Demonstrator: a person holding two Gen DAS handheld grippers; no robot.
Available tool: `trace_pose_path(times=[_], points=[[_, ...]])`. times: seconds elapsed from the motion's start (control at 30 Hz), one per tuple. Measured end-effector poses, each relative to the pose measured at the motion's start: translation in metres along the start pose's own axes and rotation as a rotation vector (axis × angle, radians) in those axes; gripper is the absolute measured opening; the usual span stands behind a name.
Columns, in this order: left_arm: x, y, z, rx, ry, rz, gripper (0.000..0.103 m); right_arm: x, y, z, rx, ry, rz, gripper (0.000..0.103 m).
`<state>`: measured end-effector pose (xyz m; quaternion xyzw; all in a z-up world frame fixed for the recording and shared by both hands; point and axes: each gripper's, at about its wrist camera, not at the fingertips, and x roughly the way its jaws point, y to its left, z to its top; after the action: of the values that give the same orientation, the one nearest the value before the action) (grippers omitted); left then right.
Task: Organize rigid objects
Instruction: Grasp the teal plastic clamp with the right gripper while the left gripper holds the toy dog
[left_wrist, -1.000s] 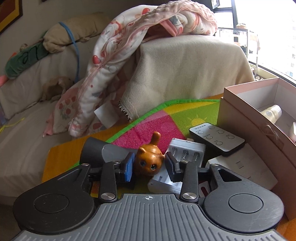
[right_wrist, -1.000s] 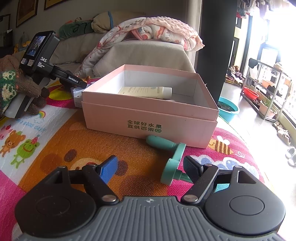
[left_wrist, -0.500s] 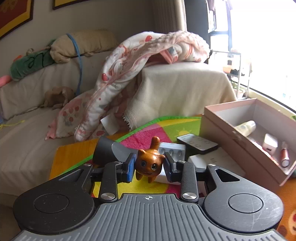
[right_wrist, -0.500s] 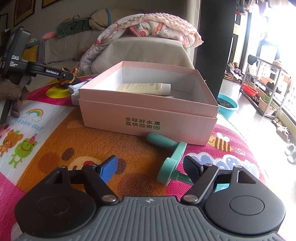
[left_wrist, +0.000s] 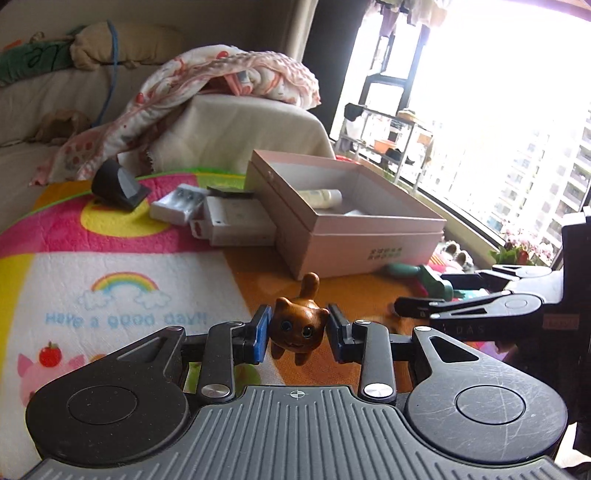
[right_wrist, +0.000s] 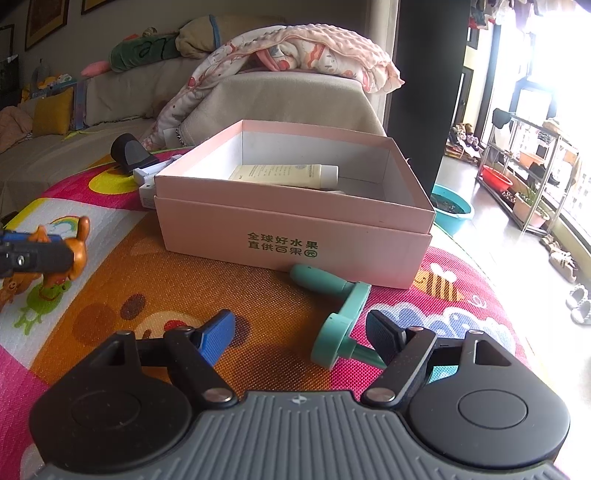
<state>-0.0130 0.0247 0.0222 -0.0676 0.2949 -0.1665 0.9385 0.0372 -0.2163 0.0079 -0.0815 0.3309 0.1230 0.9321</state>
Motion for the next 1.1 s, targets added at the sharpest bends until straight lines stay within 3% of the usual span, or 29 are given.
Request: trace_pose_path(times=[0.2, 0.27, 0.5, 0.67, 0.8, 0.87, 1.1], points=[[0.012, -0.001, -0.012, -0.028, 0.03, 0.019, 0.036, -0.009, -0.003, 0.002, 0.018, -0.058, -0.015, 0.076], [0.012, 0.0, -0.012, -0.027, 0.028, 0.021, 0.036, -0.008, -0.001, 0.005, 0.001, -0.056, -0.014, 0.063], [0.013, -0.002, -0.013, -0.022, 0.04, 0.026, 0.035, 0.008, -0.009, 0.016, 0.065, 0.01, -0.05, 0.048], [0.014, 0.001, -0.013, -0.033, 0.041, 0.021, 0.035, 0.006, -0.007, 0.011, 0.031, 0.034, -0.034, 0.022], [0.014, 0.0, -0.013, -0.029, 0.043, 0.025, 0.035, -0.004, -0.001, 0.009, -0.011, 0.027, 0.034, 0.02], [0.014, -0.001, -0.013, -0.028, 0.044, 0.026, 0.035, -0.012, 0.005, 0.009, -0.044, 0.013, 0.075, 0.012], [0.014, 0.0, -0.013, -0.034, 0.044, 0.023, 0.035, -0.035, 0.014, -0.002, -0.166, -0.011, 0.13, 0.013]])
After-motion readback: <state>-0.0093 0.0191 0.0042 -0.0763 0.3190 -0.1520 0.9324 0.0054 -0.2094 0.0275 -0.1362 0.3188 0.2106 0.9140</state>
